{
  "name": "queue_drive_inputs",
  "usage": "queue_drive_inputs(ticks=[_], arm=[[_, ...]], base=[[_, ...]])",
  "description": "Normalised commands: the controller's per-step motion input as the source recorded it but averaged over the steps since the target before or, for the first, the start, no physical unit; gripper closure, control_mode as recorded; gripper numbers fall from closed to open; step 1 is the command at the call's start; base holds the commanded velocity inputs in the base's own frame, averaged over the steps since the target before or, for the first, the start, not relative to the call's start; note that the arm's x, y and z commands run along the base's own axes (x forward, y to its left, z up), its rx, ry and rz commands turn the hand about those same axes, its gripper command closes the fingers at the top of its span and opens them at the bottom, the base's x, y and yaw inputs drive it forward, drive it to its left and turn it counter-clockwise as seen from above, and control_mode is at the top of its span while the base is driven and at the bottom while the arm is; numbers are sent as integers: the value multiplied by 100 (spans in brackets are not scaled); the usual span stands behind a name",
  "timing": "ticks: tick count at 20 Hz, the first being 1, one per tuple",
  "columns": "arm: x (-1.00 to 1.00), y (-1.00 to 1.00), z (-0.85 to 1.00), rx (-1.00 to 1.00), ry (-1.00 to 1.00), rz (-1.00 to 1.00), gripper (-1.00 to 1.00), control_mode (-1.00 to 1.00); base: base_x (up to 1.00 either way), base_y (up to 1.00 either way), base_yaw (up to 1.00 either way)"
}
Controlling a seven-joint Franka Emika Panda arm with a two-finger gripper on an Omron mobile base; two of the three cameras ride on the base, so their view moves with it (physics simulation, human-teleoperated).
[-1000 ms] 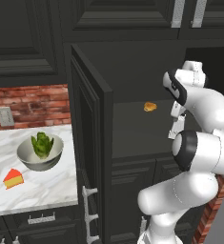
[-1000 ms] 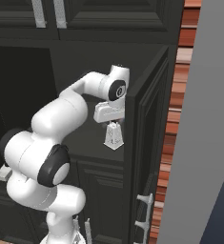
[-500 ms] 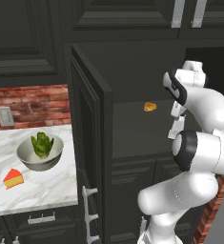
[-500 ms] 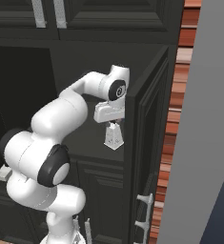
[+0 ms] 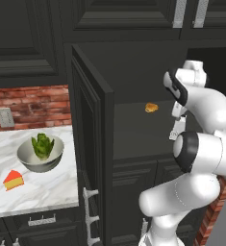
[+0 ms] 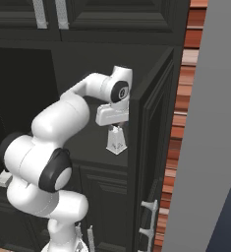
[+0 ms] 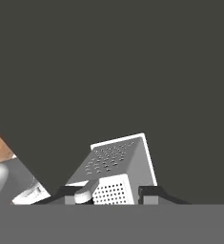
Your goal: Pick the cheese from the fridge and the cheese grater from the cabinet and place them next to the salad bowl.
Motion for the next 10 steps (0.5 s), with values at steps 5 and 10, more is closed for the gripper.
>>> queue_drive_inputs(ticks=[5, 10], arm=[[-4, 1, 1, -1, 5, 0, 100, -100], [-29, 0, 14, 0, 0, 0, 100, -100]], base=[[0, 0, 0], [0, 0, 0]])
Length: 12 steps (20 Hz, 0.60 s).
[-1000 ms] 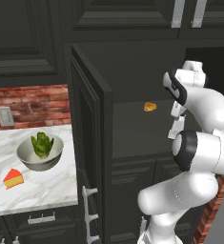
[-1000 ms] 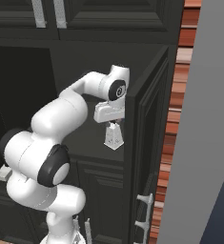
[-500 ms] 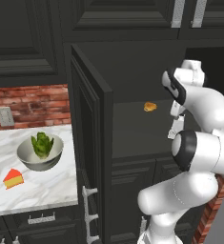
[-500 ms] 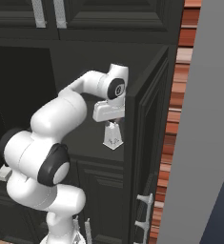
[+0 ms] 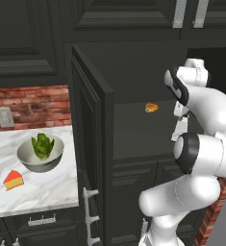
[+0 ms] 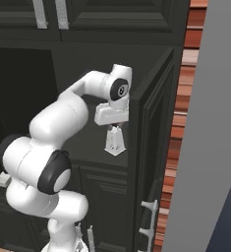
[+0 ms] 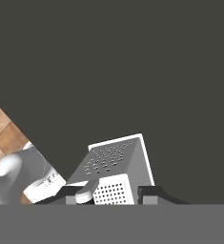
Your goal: Pick the cheese from the fridge and the cheese grater from the cabinet and place them next to the salad bowl.
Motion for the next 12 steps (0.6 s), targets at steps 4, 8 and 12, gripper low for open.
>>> queue_drive_inputs(ticks=[4, 8, 12], arm=[[-24, 1, 17, 0, 0, 0, 100, -100], [-33, 2, 6, 0, 0, 0, 100, -100], [-44, 7, 0, 0, 0, 0, 100, -100]], base=[[0, 0, 0], [0, 0, 0], [0, 0, 0]])
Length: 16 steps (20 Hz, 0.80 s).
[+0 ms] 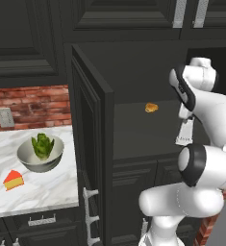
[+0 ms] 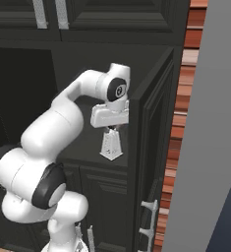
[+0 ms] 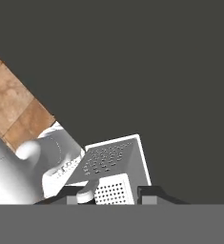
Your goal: Pick the cheese from the fridge and the cheese grater from the cabinet and place them next to the salad bowl.
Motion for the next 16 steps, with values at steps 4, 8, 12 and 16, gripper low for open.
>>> queue_drive_inputs(ticks=[4, 8, 12, 16], arm=[[-49, 20, 19, -2, 0, 0, 100, -100], [-50, 21, 16, 0, 0, 0, 100, -100], [-54, 15, 2, 0, 0, 0, 100, -100], [-55, 16, 1, -1, 0, 0, 100, -100]], base=[[0, 0, 0], [0, 0, 0], [0, 0, 0], [0, 0, 0]])
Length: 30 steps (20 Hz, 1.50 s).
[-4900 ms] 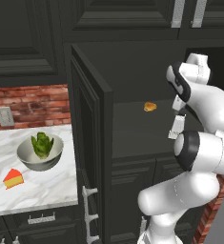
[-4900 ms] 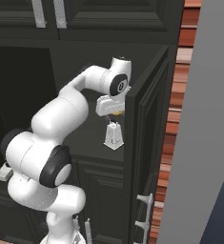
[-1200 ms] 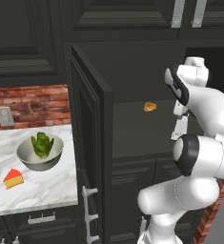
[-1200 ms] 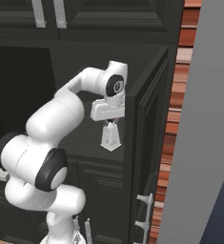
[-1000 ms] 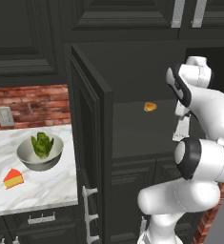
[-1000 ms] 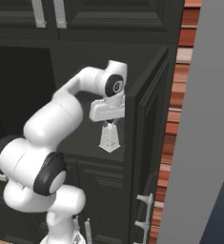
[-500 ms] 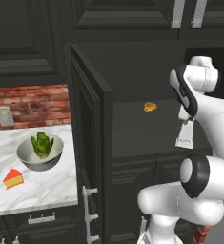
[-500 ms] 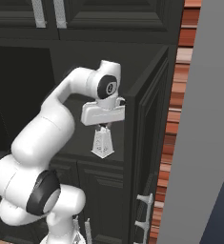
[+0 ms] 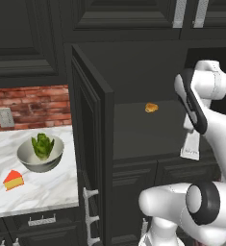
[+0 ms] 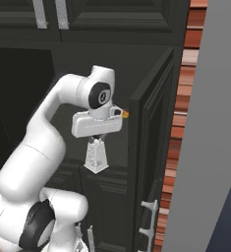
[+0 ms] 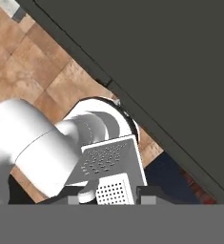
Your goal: Pick the cheese from the fridge and the cheese grater from the cabinet and place them next to the salad bowl.
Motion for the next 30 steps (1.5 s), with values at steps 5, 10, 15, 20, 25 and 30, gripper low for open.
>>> queue_drive_inputs(ticks=[5, 10, 15, 20, 25, 30], arm=[[-54, 21, 5, -2, 0, 0, 100, -100], [-45, 25, 0, -6, 0, 0, 100, -100], [-22, 9, 3, -11, -8, 0, 100, -100], [-9, 2, 7, -8, -20, 0, 100, -100], [-13, 0, 28, 0, -4, 0, 100, -100], [-23, 2, 37, 0, 0, 0, 100, -100]], base=[[0, 0, 0], [0, 0, 0], [0, 0, 0], [0, 0, 0], [0, 0, 0], [0, 0, 0]])
